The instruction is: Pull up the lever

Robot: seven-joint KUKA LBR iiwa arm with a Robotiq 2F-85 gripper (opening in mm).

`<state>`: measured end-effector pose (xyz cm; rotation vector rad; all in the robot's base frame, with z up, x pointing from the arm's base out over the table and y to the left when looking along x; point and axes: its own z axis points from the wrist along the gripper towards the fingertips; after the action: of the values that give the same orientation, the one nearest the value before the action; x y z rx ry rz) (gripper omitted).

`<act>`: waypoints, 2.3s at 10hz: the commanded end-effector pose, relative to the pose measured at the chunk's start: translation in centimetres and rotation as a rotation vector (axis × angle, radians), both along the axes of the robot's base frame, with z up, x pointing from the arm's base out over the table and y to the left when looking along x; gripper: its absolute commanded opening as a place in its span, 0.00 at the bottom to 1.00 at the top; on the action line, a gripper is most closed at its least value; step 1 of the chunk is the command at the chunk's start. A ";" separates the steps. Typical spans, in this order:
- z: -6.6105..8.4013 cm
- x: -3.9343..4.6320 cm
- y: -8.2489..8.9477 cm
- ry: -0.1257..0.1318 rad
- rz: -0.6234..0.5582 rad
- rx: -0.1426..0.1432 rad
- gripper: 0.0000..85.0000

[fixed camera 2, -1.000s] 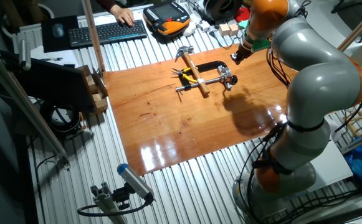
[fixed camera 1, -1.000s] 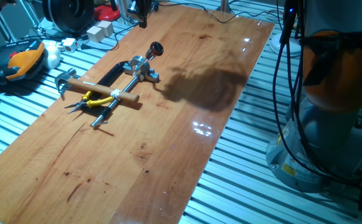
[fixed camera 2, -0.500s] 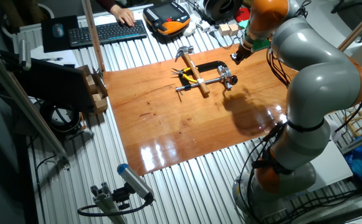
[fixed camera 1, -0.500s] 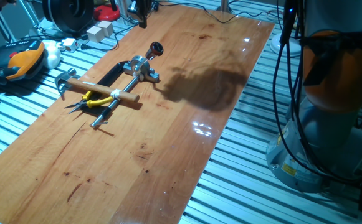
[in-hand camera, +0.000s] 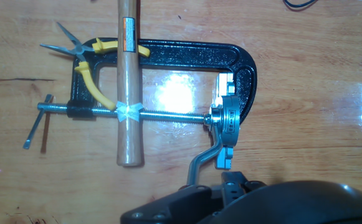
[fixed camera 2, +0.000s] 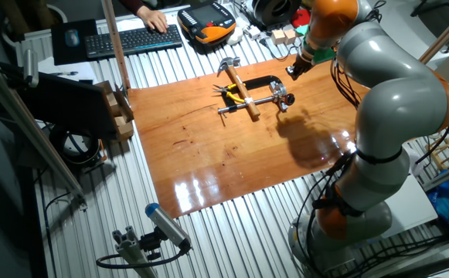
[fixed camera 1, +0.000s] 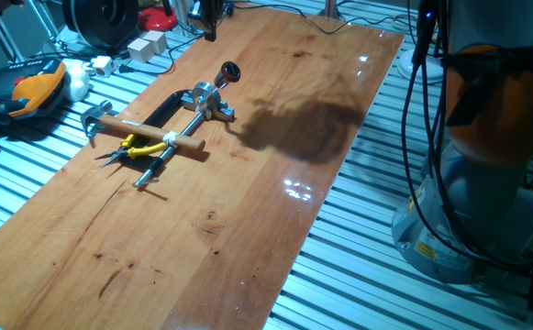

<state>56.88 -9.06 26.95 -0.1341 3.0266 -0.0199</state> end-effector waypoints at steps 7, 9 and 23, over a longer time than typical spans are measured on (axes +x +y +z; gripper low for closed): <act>0.0 -0.06 0.2 0.002 -0.018 0.021 0.00; 0.0 -0.10 0.2 0.003 -0.017 0.021 0.00; -0.2 0.27 -0.2 0.005 -0.009 0.009 0.00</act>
<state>57.15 -9.29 26.71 -0.1193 3.0315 -0.0060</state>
